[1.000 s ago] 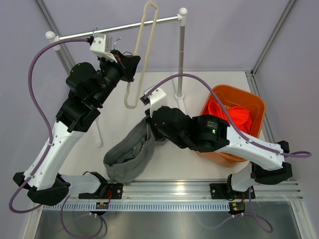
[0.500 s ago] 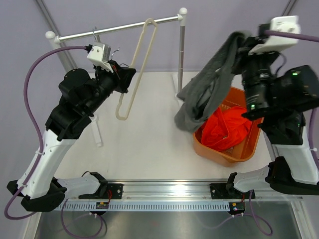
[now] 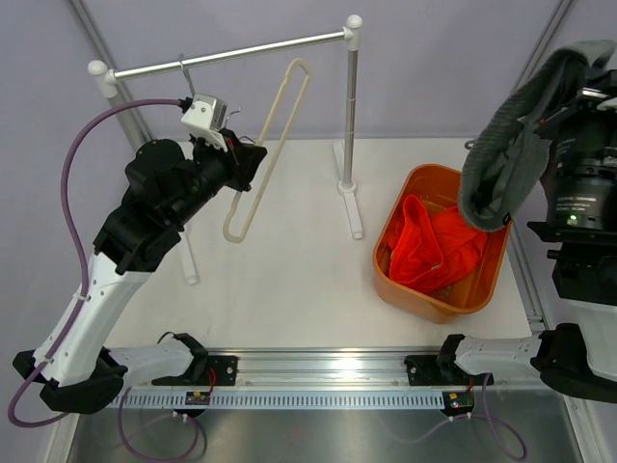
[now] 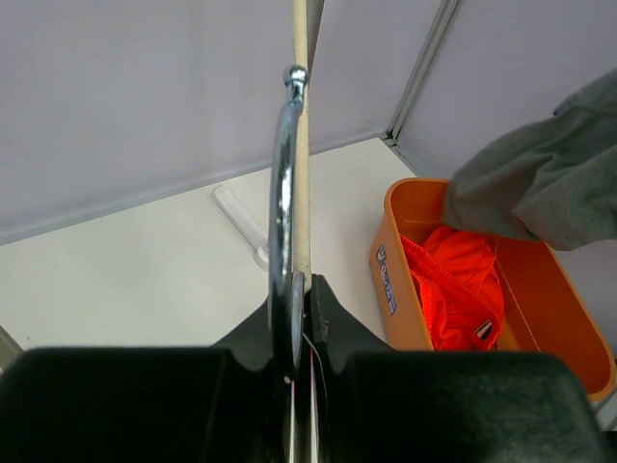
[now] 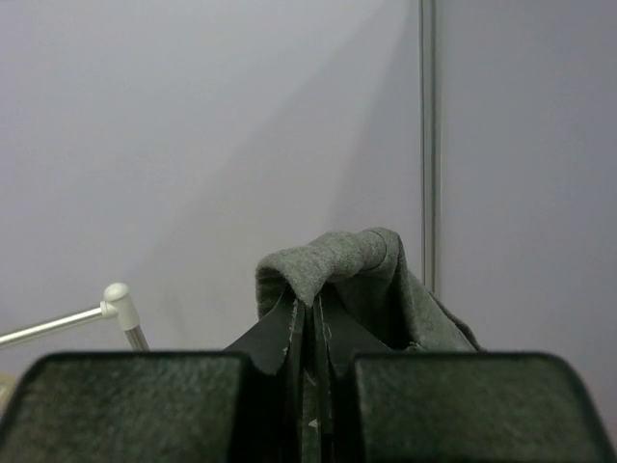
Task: Remove the shorts from the hanger
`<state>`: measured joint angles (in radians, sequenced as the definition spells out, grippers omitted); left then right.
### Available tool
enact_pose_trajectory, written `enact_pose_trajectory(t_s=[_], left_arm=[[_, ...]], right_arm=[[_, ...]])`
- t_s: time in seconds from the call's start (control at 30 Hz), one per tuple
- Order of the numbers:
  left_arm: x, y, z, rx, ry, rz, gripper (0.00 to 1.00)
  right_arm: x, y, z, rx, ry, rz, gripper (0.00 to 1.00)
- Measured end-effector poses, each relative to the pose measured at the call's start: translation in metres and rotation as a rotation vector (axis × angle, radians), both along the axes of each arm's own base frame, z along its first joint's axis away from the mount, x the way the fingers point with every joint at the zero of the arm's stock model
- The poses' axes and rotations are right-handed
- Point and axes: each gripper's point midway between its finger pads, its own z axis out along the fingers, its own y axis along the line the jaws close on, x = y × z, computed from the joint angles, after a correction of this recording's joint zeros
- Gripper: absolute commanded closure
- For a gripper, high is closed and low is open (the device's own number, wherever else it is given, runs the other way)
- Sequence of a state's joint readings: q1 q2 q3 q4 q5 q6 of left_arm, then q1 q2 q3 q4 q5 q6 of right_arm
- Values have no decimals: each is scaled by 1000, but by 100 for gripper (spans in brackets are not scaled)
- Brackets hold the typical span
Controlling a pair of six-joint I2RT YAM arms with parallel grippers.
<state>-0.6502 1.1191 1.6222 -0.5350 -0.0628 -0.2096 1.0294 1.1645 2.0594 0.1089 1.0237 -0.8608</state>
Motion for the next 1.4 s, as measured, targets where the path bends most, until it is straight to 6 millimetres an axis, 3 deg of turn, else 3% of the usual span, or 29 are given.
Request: enact_pose_trajectory(t_s=[0.23, 0.47, 0.67, 0.73, 0.83, 0.93, 1.07, 1.17, 1.23, 1.4], left_arm=[[-1, -1, -2, 5, 3, -8, 100], [-2, -1, -9, 15, 15, -12, 100], [-5, 2, -14, 29, 15, -11, 100], [-5, 2, -14, 33, 12, -12, 100], [-6, 3, -14, 37, 9, -12, 100], [-5, 3, -18, 44, 13, -12, 100], [-5, 3, -22, 51, 19, -13, 100], [-5, 3, -24, 53, 22, -12, 100], [-5, 3, -25, 54, 25, -12, 100], [-10, 9, -28, 62, 29, -6, 100]], right_arm=[[40, 19, -32, -79, 97, -53, 100], [105, 36, -67, -115, 219, -26, 100], [143, 35, -126, -84, 378, 13, 100], [150, 22, -148, -33, 426, 5, 100], [144, -8, -188, 50, 499, -40, 100], [119, -28, -218, 115, 544, -78, 100], [78, -40, -222, 188, 509, -81, 100], [62, -43, -220, 229, 478, -74, 100], [60, -43, -231, 248, 489, -75, 100], [71, -42, -288, 260, 628, -106, 99]])
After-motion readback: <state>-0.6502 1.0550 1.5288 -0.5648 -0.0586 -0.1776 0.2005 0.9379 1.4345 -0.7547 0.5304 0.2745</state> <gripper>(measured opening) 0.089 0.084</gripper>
